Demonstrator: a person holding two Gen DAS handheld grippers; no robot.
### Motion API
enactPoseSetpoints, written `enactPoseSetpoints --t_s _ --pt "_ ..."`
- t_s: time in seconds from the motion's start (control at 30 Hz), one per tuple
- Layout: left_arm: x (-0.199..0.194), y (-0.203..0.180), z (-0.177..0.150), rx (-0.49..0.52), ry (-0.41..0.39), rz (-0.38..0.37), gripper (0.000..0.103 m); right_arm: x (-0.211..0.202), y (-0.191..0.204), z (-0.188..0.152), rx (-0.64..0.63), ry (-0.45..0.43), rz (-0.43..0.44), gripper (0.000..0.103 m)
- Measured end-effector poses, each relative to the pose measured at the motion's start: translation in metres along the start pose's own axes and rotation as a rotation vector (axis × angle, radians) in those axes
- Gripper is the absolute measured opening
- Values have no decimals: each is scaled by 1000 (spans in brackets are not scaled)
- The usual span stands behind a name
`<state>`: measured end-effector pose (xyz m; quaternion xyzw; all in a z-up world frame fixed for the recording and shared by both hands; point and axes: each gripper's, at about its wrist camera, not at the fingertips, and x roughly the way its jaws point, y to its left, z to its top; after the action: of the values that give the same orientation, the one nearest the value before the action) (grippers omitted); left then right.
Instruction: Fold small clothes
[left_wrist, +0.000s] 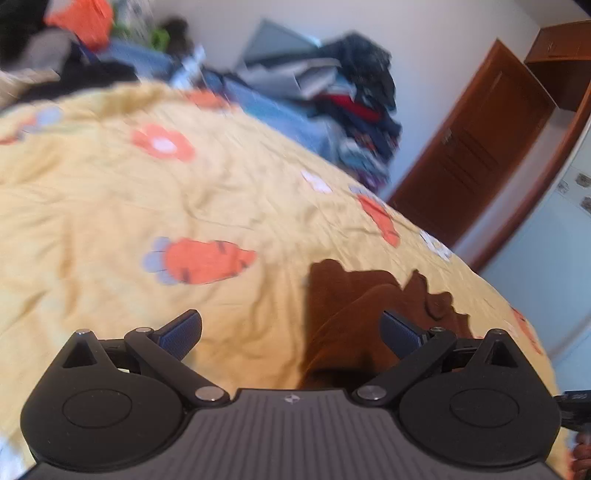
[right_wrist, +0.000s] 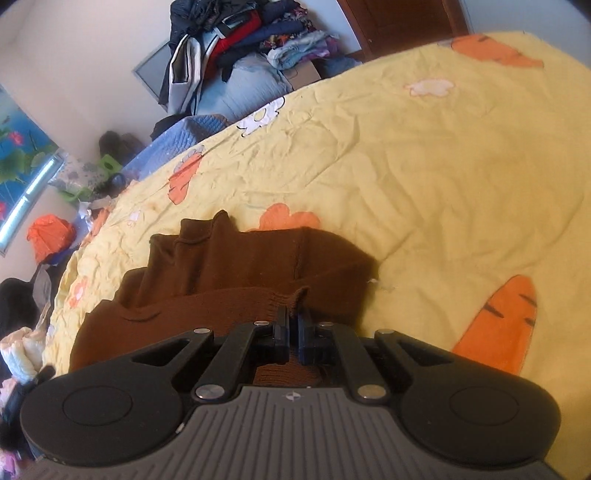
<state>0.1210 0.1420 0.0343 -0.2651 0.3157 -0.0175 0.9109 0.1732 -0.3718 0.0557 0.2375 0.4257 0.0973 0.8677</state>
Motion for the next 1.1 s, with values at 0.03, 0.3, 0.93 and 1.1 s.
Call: enactPoseSetpoints --t_s 0.03,0.3,0.93,1.1 --pt "13 0 10 -13 57 -37 103 1 0 1 1 2 0 9" --pt "87 -10 34 -50 261 -62 61 -7 -1 14 -14 -2 32 9" --pt "98 31 48 -342 307 -211 61 17 -13 1 63 75 86 50" --pt "99 9 47 -188 322 -136 47 21 -4 -1 25 79 75 57"
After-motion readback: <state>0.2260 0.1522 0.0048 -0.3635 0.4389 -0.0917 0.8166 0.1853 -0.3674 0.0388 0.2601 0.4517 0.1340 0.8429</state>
